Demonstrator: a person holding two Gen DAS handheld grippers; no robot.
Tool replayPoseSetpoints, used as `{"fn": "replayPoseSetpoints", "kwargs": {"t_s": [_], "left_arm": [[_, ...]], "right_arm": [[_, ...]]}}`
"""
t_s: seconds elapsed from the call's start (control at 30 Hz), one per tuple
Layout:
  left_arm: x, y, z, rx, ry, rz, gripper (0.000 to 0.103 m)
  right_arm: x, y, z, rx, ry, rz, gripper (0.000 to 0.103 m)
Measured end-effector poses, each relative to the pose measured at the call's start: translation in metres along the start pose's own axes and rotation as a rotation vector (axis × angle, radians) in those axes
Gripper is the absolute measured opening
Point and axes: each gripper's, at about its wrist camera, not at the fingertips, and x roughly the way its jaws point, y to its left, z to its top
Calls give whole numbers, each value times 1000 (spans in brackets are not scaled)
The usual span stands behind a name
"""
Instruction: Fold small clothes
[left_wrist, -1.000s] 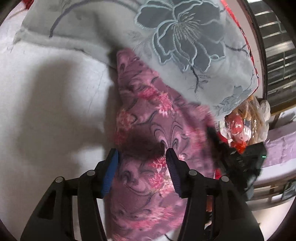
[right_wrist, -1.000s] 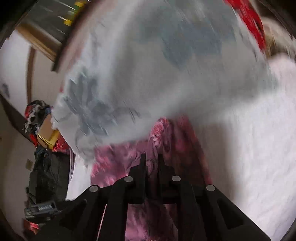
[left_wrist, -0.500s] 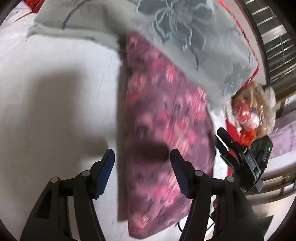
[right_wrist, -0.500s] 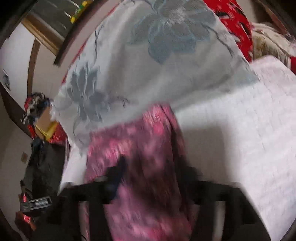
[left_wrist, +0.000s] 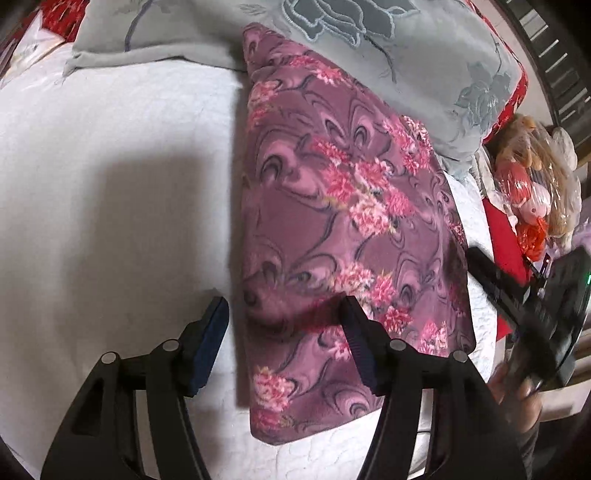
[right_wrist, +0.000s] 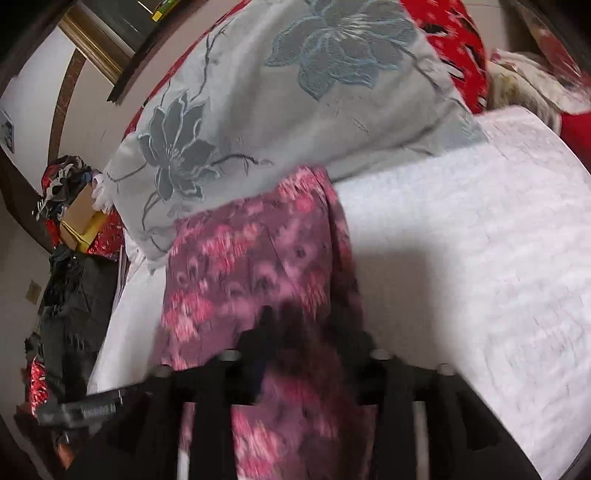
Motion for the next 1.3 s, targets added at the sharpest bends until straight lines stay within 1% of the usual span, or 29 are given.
{"fn": "replayPoseSetpoints", "kwargs": {"t_s": [0.07,0.1,0.13,0.17,0.2,0.27,0.3,0.33,0.37,0.4,0.43,0.5,0.53,0.6,0.67,0.7,0.73,0.8,0.9,0.93,0.97,1.0,1.03,1.1,1.13,1.17,1.2,1.23,1.3], "left_arm": [[-1,-2,-3,-1,0,8,62],[-1,-4,-4,0,1,15,62],[-4,-1,-6,1,2,16,62],[-6,-1,-8,3,2,18,62],[-9,-4,-9,9,-2,18,62],[-11,-7,-10,18,-10,21,62],[-12,-8,-11,21,-13,24,62],[-11,-8,-12,20,-10,28,62],[-9,-7,-12,17,-3,28,62],[-3,-5,-13,7,20,28,62],[1,-3,-14,0,39,25,62],[2,3,-15,-9,61,-5,61],[-2,7,-14,-18,52,-29,61],[-12,15,-2,-45,18,-59,61],[-18,20,21,-83,-11,-71,62],[-20,20,38,-101,-22,-78,62],[-20,19,48,-107,-28,-85,62],[-14,12,75,-105,-29,-79,62],[0,4,101,-95,-9,-67,62],[7,3,108,-92,2,-64,62],[12,3,112,-90,6,-64,62],[16,3,116,-87,2,-64,62],[21,4,121,-87,-16,-53,62],[30,9,126,-97,-32,-49,62],[40,15,128,-118,-20,-61,63],[51,21,129,-150,7,-86,63],[57,28,129,-186,15,-109,64],[55,30,128,-201,8,-126,64],[46,31,127,-197,17,-133,63]], "right_arm": [[5,-5,-13,5,51,-29,45],[5,-8,-19,11,63,-22,45],[2,-8,-20,8,60,-7,35],[-1,-5,-20,-5,45,10,12],[-10,-1,-20,-23,11,39,8],[-29,0,-22,-28,-61,73,7],[-32,-1,-24,-23,-82,69,7],[-31,-3,-25,-16,-79,58,7],[-24,-7,-27,-11,-52,37,7],[-10,-14,-31,-11,10,-15,7],[0,-19,-33,-7,53,-41,7],[-2,-20,-30,6,59,-33,9],[-8,-17,-22,9,40,-28,16],[-16,-11,-2,20,-27,-3,19],[-12,-6,22,43,-69,30,35],[-1,-3,38,58,-66,43,49],[9,-1,48,67,-59,43,52],[33,0,65,98,-43,37,52],[66,-3,81,150,-43,10,52],[78,-3,87,164,-26,5,50],[83,-2,91,164,-18,24,29],[84,2,96,137,-32,44,13],[79,8,101,90,-79,53,5],[70,13,107,60,-159,79,4],[73,9,108,69,-168,55,4],[82,3,107,75,-131,17,4],[100,-3,104,79,-51,-42,5],[113,-9,100,87,29,-66,6],[91,-6,98,94,-48,-50,10]]}}
